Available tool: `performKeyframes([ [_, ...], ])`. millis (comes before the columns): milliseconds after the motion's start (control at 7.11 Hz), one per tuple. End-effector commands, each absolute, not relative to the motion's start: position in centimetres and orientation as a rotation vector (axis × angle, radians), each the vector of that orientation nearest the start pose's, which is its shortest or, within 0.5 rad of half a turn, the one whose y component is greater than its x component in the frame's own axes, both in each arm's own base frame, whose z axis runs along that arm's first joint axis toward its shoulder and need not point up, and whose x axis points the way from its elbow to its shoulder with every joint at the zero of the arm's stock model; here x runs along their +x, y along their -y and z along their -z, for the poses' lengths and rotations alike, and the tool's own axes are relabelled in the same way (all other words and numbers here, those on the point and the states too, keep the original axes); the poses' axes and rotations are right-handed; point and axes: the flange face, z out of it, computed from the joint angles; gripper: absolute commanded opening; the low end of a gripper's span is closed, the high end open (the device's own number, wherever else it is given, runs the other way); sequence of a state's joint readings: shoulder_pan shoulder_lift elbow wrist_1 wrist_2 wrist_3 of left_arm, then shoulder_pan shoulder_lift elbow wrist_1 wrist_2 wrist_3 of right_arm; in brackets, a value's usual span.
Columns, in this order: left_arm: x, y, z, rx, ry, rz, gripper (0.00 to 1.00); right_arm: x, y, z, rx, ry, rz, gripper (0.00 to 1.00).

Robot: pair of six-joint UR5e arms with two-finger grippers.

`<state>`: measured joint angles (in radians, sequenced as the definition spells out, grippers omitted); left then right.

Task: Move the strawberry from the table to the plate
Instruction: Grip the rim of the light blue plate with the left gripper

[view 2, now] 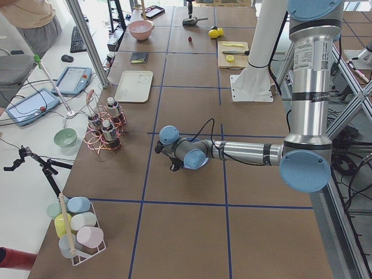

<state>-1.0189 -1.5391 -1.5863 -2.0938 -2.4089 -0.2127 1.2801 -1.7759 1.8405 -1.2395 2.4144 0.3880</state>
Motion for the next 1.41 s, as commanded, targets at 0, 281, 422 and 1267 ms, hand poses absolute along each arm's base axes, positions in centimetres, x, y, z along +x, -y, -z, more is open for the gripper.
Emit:
performKeyframes([
  [0, 22.4, 46.5, -50.6, 0.099, -1.094, -0.362, 0.0, -6.5, 42.2, -57.3, 0.079, 0.909, 0.081, 1.0],
  [281, 29.2, 49.4, -38.1, -0.037, -1.195, -0.1, 0.0, -6.8, 43.0, -56.8, 0.09, 0.912, 0.085, 1.0],
  [422, 36.1, 48.0, -32.4, -0.134, -1.224, -0.048, 0.0, -6.8, 43.0, -56.8, 0.09, 0.913, 0.085, 1.0],
  [1267, 58.7, 39.6, -26.5, -0.101, -1.167, 0.09, 0.0, -6.8, 43.1, -56.6, 0.092, 0.915, 0.084, 1.0],
])
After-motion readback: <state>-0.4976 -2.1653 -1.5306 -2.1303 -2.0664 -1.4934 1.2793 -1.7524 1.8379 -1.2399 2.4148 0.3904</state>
